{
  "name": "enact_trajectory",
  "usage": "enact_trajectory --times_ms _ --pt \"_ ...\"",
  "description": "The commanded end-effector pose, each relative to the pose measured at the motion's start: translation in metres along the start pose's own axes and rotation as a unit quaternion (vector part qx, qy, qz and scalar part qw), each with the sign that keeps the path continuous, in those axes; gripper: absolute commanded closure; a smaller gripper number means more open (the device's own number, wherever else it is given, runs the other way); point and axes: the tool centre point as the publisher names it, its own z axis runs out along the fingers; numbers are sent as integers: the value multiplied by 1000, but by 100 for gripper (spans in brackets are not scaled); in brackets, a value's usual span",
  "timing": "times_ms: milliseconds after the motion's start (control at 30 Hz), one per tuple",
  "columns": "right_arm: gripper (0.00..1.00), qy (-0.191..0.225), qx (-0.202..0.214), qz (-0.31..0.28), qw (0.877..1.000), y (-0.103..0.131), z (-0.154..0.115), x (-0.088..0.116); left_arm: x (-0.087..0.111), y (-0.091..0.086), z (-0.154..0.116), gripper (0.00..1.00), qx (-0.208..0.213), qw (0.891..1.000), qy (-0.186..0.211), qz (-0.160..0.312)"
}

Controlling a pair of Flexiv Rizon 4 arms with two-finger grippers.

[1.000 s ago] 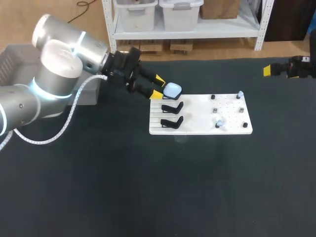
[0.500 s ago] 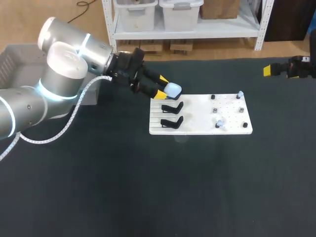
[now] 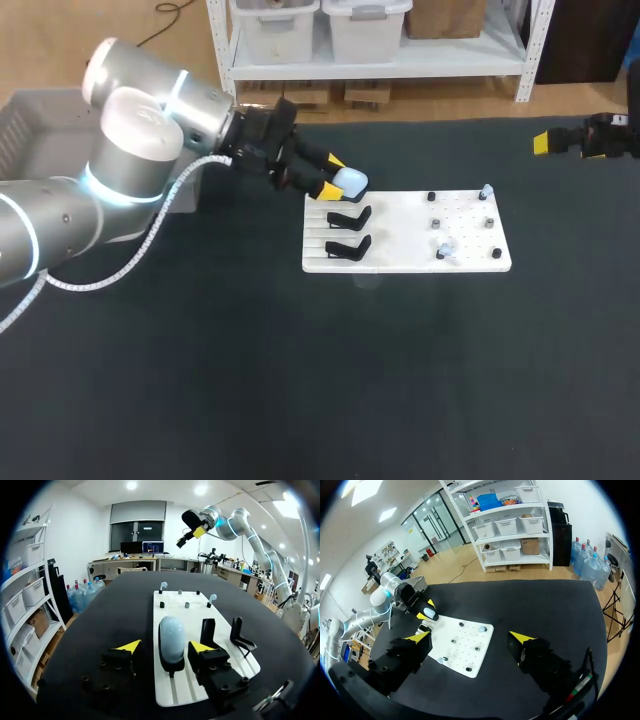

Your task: Pick up each earbud case from the left stands, insert the matching earbuds, close the lid, and place the case in the box.

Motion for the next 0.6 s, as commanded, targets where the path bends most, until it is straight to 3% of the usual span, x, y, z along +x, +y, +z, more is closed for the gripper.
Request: enact_trajectory --times_ms 33,600 --pt "0 0 1 0 1000 0 0 0 0 1 3 42 0 1000 -1 2" --pt "0 0 1 0 1000 0 0 0 -1 -2 7 54 -2 1000 -4 8"
